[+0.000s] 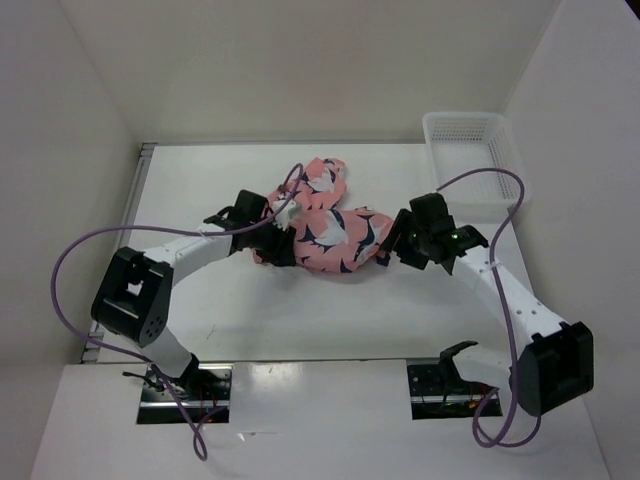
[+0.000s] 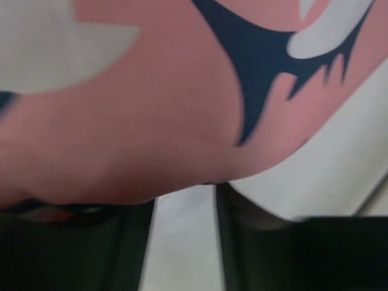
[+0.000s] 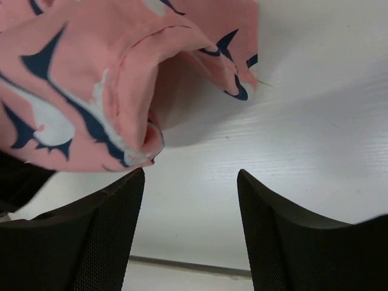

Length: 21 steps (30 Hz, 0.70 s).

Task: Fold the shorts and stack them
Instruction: Flatten the shorts out

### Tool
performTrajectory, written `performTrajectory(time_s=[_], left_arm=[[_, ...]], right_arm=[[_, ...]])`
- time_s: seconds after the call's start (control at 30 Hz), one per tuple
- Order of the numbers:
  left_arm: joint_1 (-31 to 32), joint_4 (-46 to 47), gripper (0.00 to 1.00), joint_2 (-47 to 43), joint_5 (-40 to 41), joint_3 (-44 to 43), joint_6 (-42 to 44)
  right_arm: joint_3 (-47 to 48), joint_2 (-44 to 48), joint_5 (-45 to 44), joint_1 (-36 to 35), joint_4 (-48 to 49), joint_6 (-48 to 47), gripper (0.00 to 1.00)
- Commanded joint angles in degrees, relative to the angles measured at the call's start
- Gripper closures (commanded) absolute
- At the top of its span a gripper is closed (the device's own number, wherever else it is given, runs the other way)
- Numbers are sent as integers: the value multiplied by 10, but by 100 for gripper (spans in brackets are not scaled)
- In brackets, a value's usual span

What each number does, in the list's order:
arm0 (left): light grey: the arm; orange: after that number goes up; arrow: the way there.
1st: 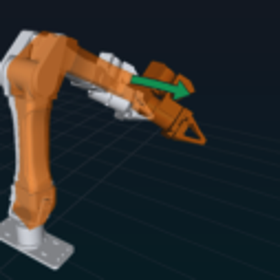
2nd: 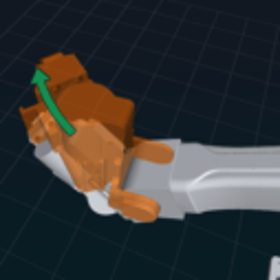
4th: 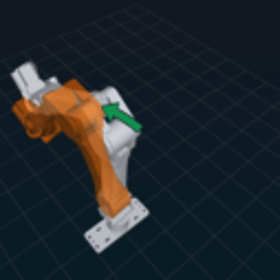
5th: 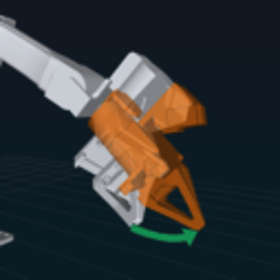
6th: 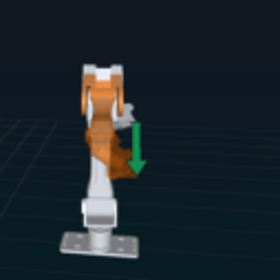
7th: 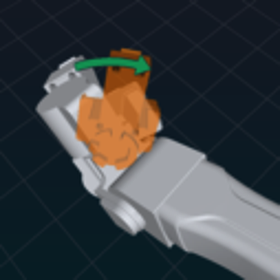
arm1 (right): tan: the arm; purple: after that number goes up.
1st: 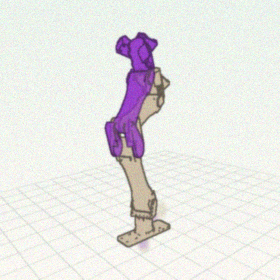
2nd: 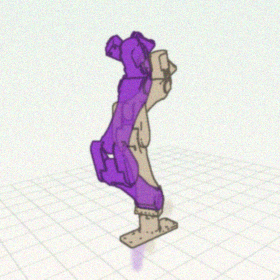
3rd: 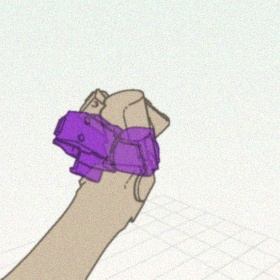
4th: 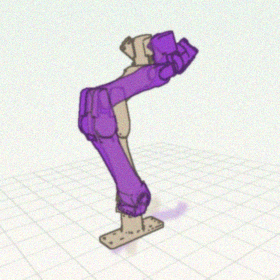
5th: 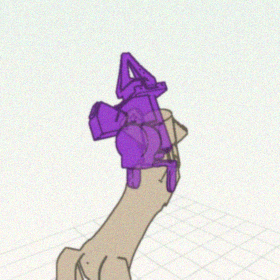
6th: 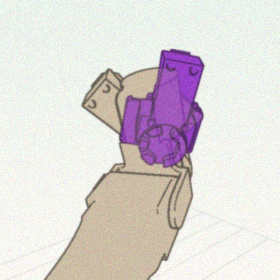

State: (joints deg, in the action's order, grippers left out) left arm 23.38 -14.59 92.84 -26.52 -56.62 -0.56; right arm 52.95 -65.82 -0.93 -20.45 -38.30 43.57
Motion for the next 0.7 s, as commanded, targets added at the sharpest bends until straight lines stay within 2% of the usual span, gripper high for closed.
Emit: performTrajectory(time_s=[0.0,0.03,0.07,0.1,0.23,0.3,0.33,0.37,0.4,0.47,0.5,0.53,0.57,0.6,0.63,0.67], left_arm=[[-21,62,57,1,55,-34,6],[-28,62,74,6,73,-44,6],[-28,62,82,12,73,-51,6],[-33,56,85,12,81,-58,6],[-53,41,87,17,81,-86,6],[-58,35,83,17,73,-99,6],[-66,30,79,17,73,-99,6],[-72,30,69,17,60,-99,6],[-72,30,33,17,52,-99,6],[-83,24,14,17,36,-99,6],[-83,19,7,17,29,-99,6],[-83,25,3,23,29,-94,6],[-83,25,3,23,24,-85,6],[-83,42,3,23,24,-85,6],[-83,50,4,30,24,-78,6],[-83,61,15,36,24,-73,6]], right_arm=[[-27,-47,-3,3,66,17,32],[-33,-67,-3,3,93,17,30],[-40,-78,-12,3,103,17,30],[-40,-89,-19,3,112,22,30],[-15,-169,-59,8,140,17,30],[0,-193,-88,8,157,17,33],[0,-214,-94,8,166,12,33],[7,-226,-103,8,187,6,35],[17,-238,-108,8,195,6,35],[31,-278,-108,8,211,-2,36],[50,-291,-108,8,218,-8,43],[58,-301,-108,8,218,-13,47],[63,-313,-108,8,227,-13,53],[71,-313,-114,8,232,-13,70],[71,-313,-114,8,232,-13,78],[77,-313,-114,8,232,-18,86]])
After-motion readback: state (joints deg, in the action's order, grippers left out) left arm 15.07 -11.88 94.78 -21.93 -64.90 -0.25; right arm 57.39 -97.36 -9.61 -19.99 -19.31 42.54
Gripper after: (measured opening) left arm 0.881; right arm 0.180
